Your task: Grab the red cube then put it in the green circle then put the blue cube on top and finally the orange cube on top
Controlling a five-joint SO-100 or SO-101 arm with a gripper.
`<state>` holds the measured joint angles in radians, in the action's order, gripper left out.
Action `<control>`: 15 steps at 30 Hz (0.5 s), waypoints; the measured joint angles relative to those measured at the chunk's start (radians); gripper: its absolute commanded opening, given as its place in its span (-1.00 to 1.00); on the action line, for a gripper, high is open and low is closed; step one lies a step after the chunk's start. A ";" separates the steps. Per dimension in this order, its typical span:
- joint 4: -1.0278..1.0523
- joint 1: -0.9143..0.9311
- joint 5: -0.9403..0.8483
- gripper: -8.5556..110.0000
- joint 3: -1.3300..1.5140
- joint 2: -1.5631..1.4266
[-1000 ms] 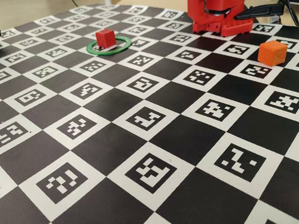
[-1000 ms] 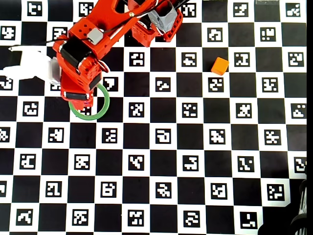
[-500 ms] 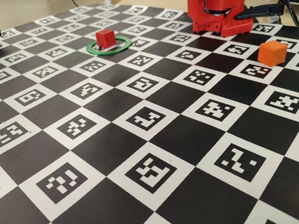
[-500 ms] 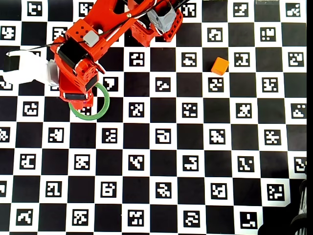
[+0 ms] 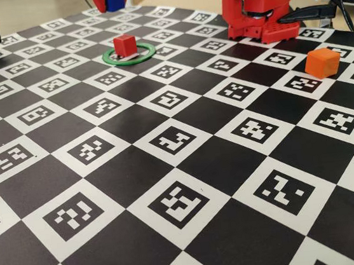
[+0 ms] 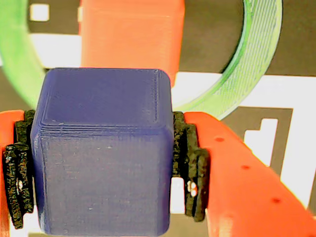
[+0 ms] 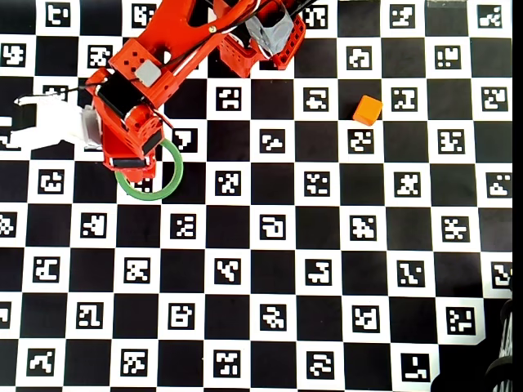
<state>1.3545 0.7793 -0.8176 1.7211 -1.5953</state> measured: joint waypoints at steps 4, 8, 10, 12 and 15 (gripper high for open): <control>-0.049 0.000 0.000 -0.70 0.046 0.000; -0.092 0.000 0.000 -0.70 0.078 0.000; -0.109 0.000 0.000 -0.70 0.097 0.000; -0.124 0.000 0.000 -0.71 0.110 0.000; -0.144 0.000 0.000 -0.71 0.133 0.000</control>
<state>1.2103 0.7793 -0.8176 1.8546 -1.5953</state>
